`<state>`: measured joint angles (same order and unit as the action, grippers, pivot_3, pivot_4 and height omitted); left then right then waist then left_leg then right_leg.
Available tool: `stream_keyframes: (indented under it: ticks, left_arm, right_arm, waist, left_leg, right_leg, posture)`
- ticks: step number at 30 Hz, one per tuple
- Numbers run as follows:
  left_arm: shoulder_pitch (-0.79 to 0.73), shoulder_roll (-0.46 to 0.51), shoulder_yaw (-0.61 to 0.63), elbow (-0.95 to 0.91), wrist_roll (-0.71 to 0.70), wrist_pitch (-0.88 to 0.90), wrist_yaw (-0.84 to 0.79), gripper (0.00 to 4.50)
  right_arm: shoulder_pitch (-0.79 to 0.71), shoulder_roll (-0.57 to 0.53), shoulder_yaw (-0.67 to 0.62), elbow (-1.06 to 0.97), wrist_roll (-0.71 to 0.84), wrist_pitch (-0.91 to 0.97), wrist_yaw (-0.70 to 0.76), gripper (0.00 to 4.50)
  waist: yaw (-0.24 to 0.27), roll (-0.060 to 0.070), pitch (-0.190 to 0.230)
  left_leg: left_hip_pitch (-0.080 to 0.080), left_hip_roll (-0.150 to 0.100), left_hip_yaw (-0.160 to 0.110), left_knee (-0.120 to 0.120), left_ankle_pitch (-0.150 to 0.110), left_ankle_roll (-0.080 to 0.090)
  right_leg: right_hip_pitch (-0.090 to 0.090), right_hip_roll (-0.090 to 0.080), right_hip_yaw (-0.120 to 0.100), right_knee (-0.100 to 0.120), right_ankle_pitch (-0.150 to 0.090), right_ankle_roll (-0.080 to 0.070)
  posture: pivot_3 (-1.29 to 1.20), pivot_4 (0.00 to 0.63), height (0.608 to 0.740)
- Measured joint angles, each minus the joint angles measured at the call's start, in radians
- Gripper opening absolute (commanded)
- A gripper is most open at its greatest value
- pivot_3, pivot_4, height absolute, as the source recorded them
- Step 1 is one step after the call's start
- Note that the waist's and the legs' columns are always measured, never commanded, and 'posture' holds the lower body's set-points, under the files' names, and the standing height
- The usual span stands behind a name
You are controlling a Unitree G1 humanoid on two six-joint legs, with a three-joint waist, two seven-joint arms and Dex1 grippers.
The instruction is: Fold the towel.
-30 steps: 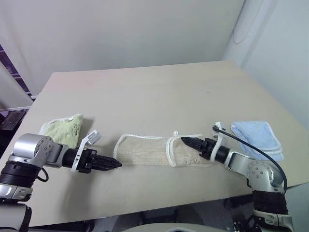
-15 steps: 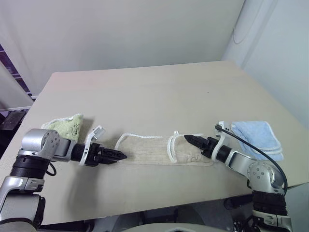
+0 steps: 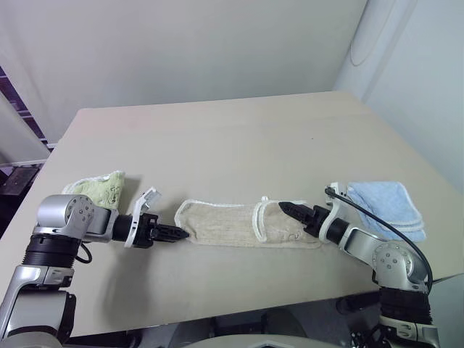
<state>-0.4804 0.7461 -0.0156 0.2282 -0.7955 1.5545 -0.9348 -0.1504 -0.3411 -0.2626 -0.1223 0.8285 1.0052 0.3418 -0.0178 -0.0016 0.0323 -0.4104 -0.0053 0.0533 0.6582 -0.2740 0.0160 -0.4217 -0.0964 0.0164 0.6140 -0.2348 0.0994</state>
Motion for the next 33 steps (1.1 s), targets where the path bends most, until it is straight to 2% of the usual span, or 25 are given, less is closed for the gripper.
stream_keyframes:
  ticks: [5,10,15,19,26,33]
  left_arm:
    - [-0.009,0.0,0.001,0.024,0.001,-0.02,-0.001,0.04]
    - [-0.046,0.03,0.001,0.022,-0.006,-0.02,-0.039,0.04]
    - [-0.063,0.057,-0.032,0.028,0.057,-0.226,-0.126,0.04]
    - [-0.066,0.058,-0.07,0.028,0.099,-0.358,-0.222,0.04]
    - [-0.076,0.082,-0.114,-0.017,0.127,-0.477,-0.387,0.04]
    - [-0.179,0.023,-0.164,-0.018,0.158,-0.542,-0.46,0.04]
  right_arm:
    - [0.01,-0.003,0.002,-0.003,0.0,-0.008,0.018,3.15]
    - [0.079,-0.05,0.018,-0.089,0.008,-0.031,0.119,3.15]
    - [0.115,-0.062,-0.015,-0.212,0.092,-0.051,0.179,3.15]
    - [0.104,-0.056,-0.054,-0.229,0.138,-0.064,0.159,3.15]
    - [0.102,-0.056,-0.061,-0.175,0.112,-0.092,0.092,3.15]
    - [0.113,-0.055,-0.074,-0.171,0.116,-0.099,0.055,3.15]
  waist:
    - [0.001,0.0,0.0]
    - [0.001,0.0,0.0]
    - [-0.001,0.0,0.0]
    - [0.001,0.0,0.0]
    - [0.001,0.001,0.0]
    - [0.007,0.0,0.0]
  left_leg:
    - [0.0,0.0,0.0,0.0,0.0,0.0]
    - [-0.001,0.0,0.0,0.0,0.0,0.0]
    - [-0.001,0.0,0.0,-0.002,0.0,0.0]
    - [-0.001,0.0,0.0,-0.004,0.0,0.0]
    - [-0.001,0.0,0.002,-0.008,0.001,-0.002]
    - [-0.004,0.0,0.002,-0.006,0.004,0.001]
  right_leg:
    - [0.0,0.0,0.0,0.0,0.0,0.0]
    - [-0.001,0.0,0.0,-0.001,0.0,0.0]
    - [-0.002,0.0,0.0,-0.001,0.0,0.0]
    - [-0.002,0.0,0.0,-0.001,0.0,0.0]
    - [-0.003,-0.001,0.001,-0.002,-0.002,-0.003]
    - [-0.001,0.0,0.0,-0.001,-0.002,-0.004]
  posture:
    - [0.0,0.0,0.74]
    - [0.0,0.0,0.74]
    - [0.0,0.0,0.74]
    - [0.0,0.0,0.74]
    - [0.0,0.0,0.74]
    - [0.0,0.0,0.74]
